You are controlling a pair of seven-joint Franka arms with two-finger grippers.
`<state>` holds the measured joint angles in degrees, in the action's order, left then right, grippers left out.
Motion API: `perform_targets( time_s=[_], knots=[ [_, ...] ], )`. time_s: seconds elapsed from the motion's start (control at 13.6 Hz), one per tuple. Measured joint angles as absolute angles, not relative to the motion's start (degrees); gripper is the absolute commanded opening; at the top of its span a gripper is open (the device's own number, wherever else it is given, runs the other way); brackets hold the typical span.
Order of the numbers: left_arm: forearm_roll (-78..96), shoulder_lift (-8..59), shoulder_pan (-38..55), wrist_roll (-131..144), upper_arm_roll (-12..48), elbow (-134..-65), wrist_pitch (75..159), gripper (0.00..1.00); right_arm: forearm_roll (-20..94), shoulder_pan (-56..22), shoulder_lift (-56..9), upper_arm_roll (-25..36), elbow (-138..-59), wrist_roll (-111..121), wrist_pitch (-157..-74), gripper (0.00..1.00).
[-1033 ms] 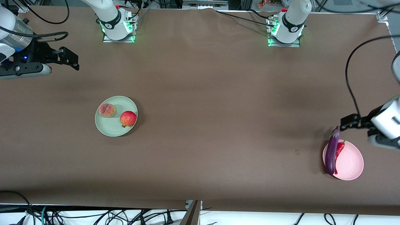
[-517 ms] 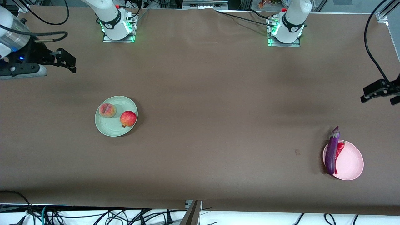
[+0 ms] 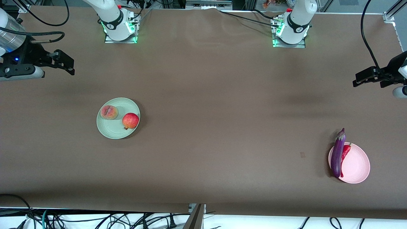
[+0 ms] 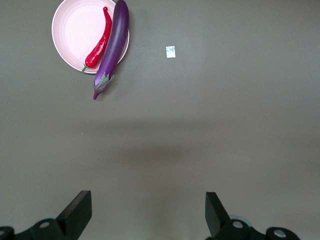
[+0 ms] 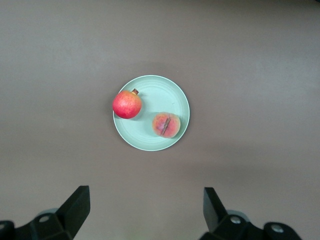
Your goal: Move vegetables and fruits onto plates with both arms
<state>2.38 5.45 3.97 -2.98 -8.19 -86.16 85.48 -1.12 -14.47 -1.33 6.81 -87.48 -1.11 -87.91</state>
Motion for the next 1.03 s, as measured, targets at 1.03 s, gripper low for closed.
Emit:
perform_targets(
  time_s=[1.03],
  knots=[
    [2.4, 6.5, 4.1, -2.9, -7.8, -85.9, 85.6, 1.0, -1.1, -14.7, -1.3, 6.5, -87.3, -1.1, -87.9, 1.0]
  ],
)
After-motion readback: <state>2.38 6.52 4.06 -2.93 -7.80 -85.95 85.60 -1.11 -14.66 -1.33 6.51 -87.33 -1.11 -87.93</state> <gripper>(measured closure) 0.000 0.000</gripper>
